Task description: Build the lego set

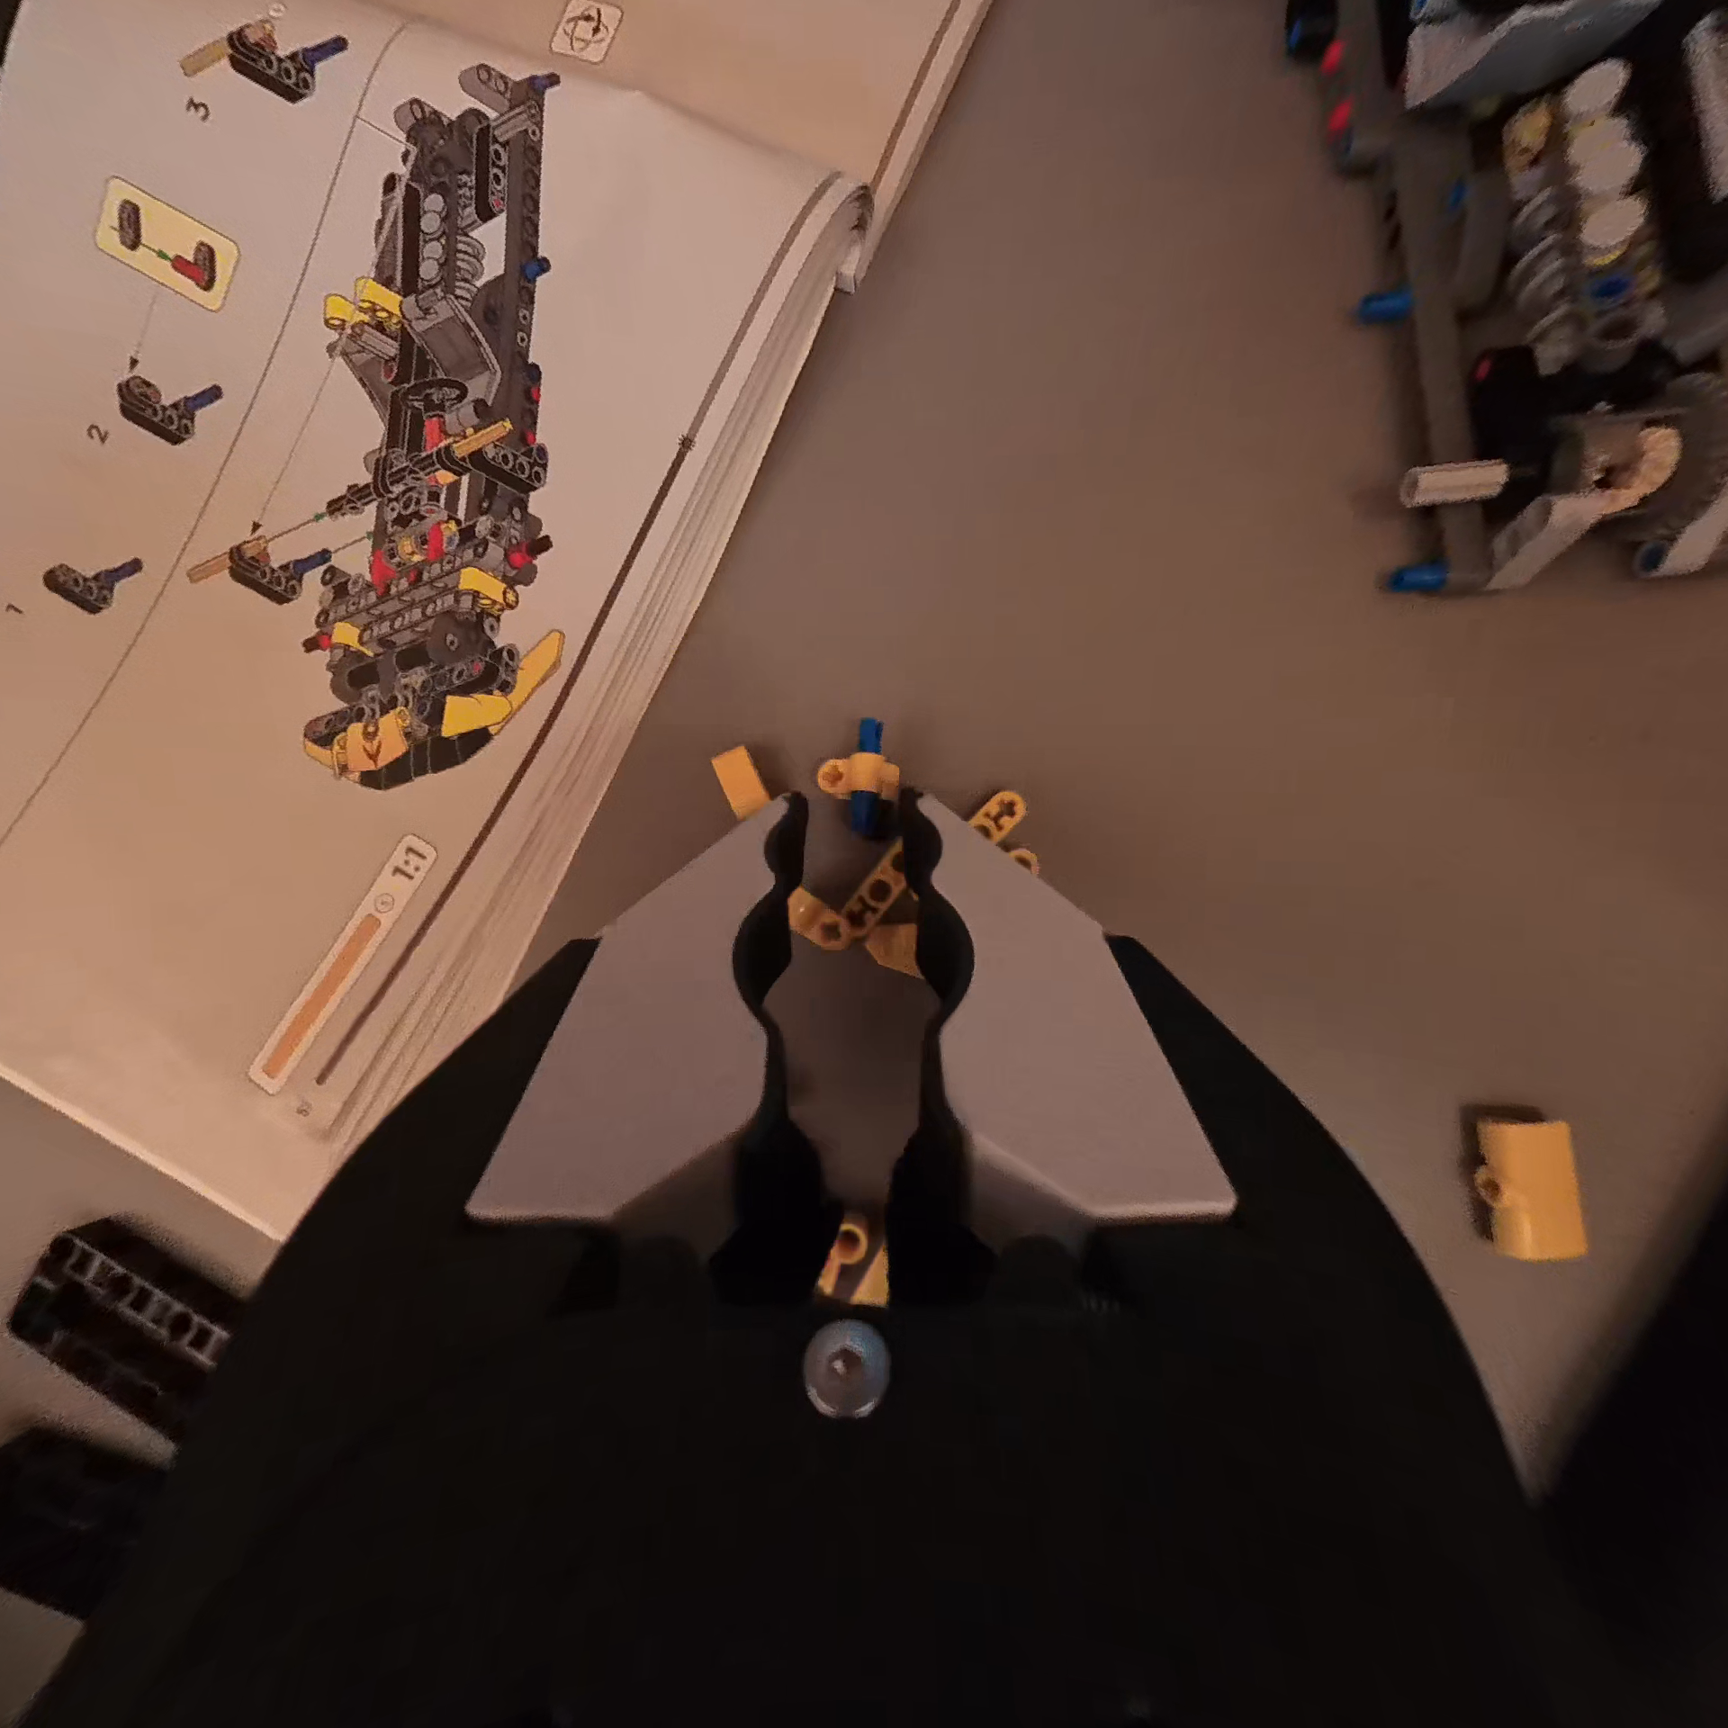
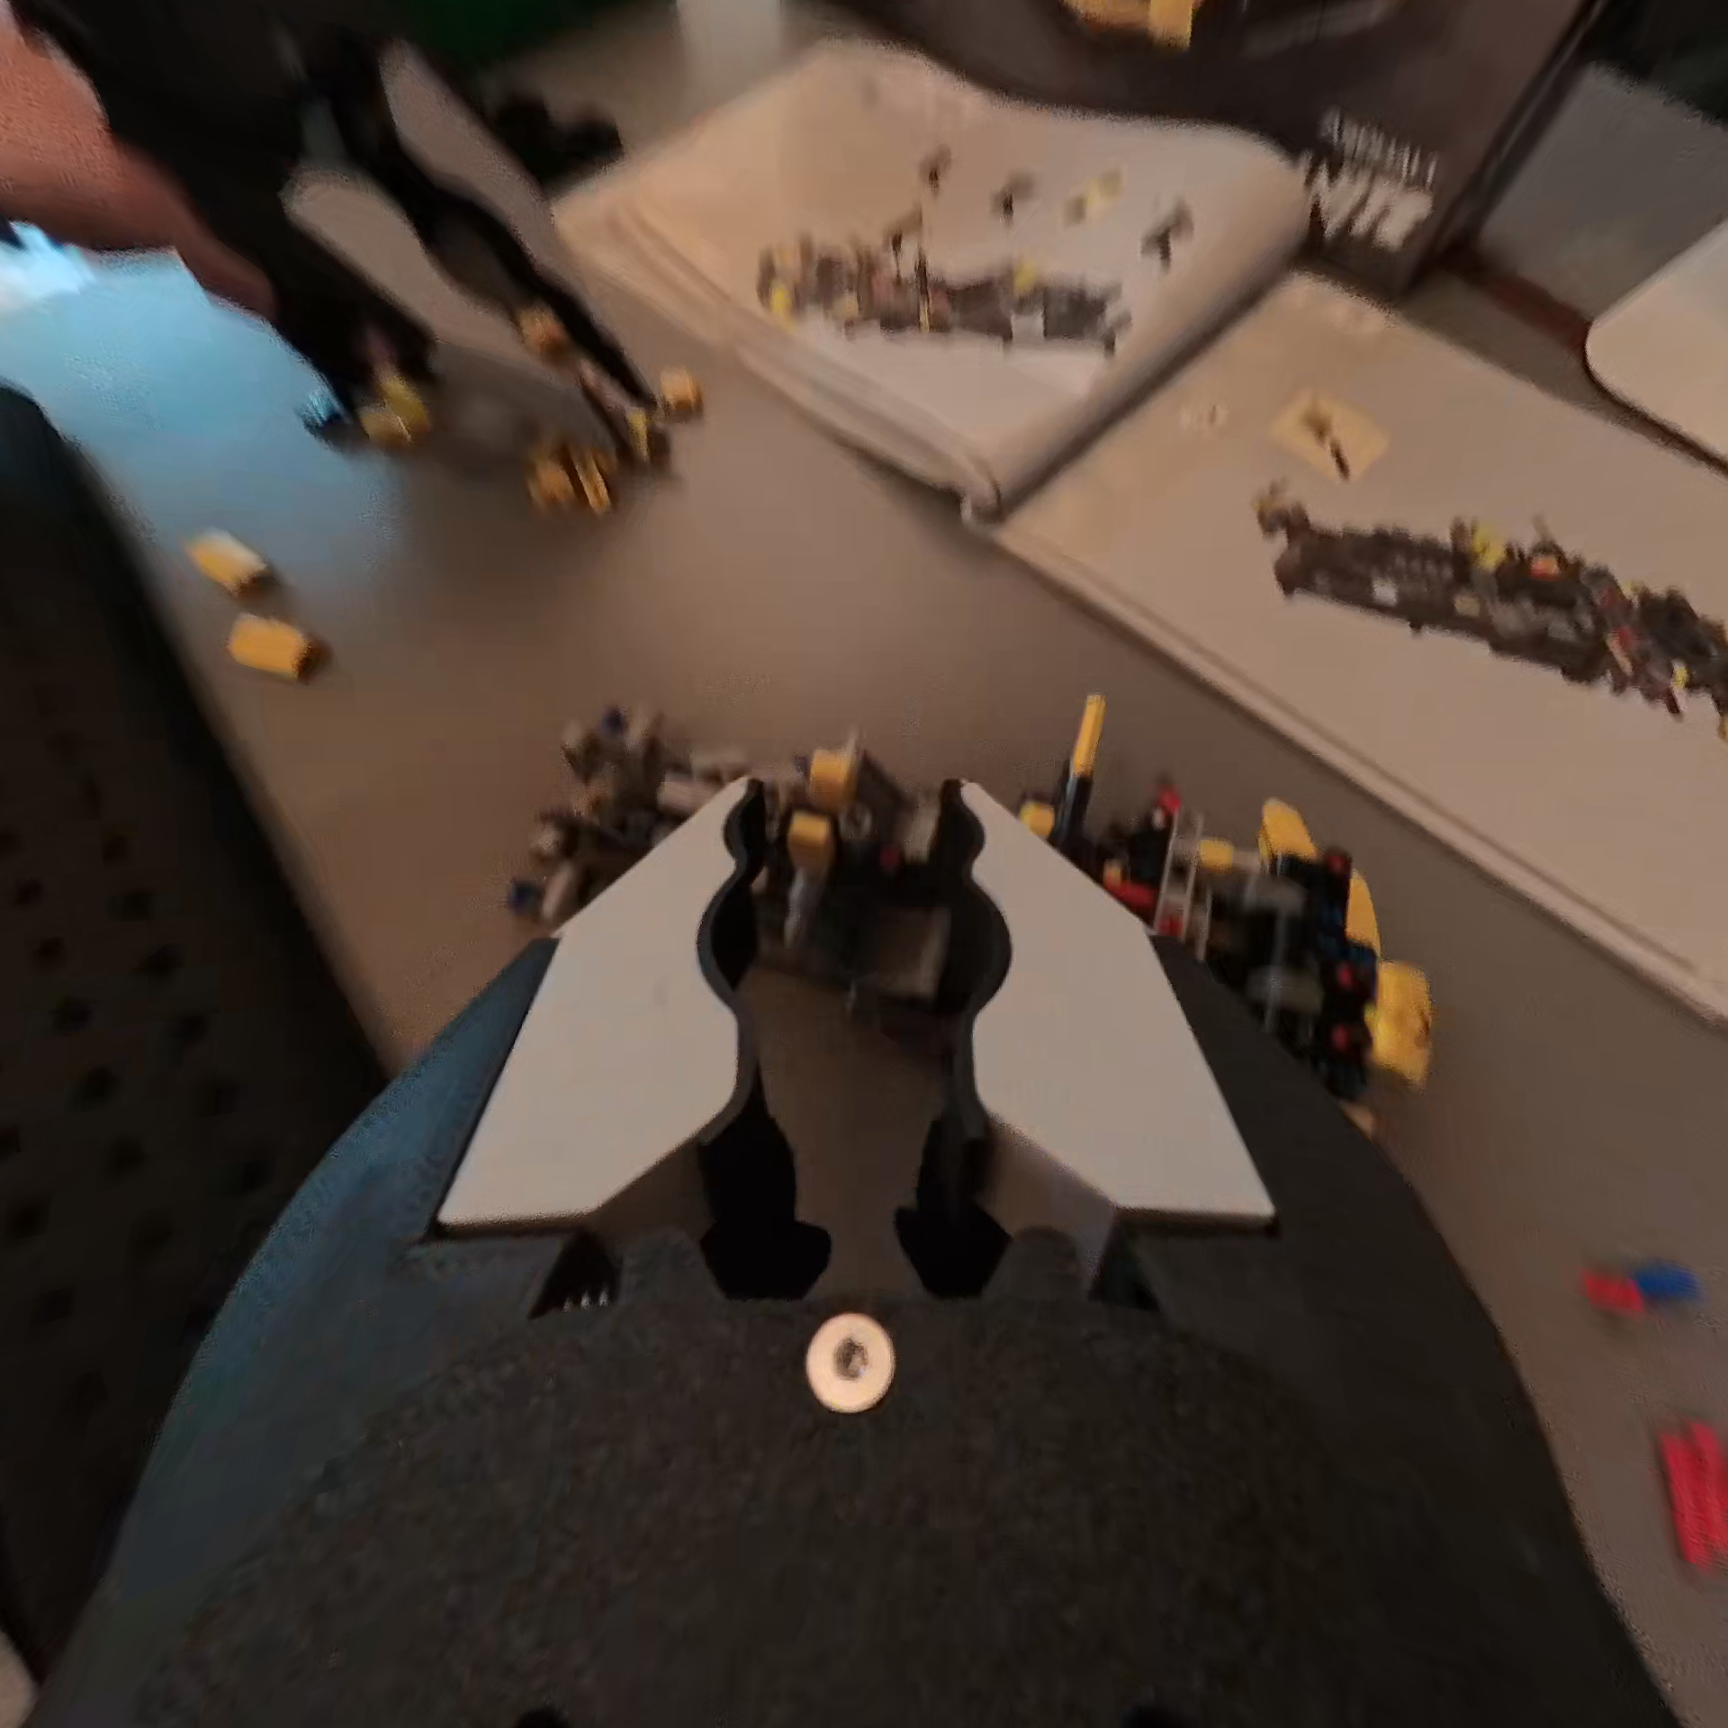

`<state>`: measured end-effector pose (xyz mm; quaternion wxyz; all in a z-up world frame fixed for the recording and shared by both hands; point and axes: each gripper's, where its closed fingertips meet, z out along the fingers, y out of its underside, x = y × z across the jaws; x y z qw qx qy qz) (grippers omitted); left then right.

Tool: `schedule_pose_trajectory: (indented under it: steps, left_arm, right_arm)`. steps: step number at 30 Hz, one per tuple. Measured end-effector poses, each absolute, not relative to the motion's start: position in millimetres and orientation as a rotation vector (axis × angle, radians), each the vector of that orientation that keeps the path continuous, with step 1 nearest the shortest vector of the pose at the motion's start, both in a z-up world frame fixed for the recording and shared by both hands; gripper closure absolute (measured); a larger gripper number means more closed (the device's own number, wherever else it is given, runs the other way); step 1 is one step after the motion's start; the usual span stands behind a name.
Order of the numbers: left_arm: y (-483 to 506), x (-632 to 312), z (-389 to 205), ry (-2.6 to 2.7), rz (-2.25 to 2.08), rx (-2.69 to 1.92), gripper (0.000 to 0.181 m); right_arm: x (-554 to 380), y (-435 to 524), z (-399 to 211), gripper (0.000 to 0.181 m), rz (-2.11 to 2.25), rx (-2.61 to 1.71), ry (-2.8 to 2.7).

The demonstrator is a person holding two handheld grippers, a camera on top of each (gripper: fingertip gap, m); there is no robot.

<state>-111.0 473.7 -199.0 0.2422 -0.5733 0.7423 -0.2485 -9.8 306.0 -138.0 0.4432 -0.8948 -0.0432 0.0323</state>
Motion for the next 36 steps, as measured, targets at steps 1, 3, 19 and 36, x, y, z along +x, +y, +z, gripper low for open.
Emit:
schedule_pose_trajectory:
  steps: [1, 3, 19, 36]
  left_arm:
    - [475.1, -110.1, -201.6, 2.047, -0.656, -1.567, 0.160]
    - [474.2, -108.6, -204.6, 2.079, -0.645, -1.563, 0.162]
    - [401.9, -123.5, -166.4, 2.096, -0.994, -1.332, 0.171]
    - [313.5, -151.6, -90.5, 1.755, -1.953, -1.415, 0.171]
  right_arm:
    - [-9.7, 296.9, -146.0, 0.141, 0.029, -2.253, -0.113]
    - [-10.9, 287.6, -155.4, 0.142, -0.071, -2.268, -0.112]
    - [-29.6, 310.5, -167.8, 0.172, 0.096, -2.232, -0.118]
    - [-57.4, 289.4, -103.6, 0.143, 0.277, -2.023, -0.433]
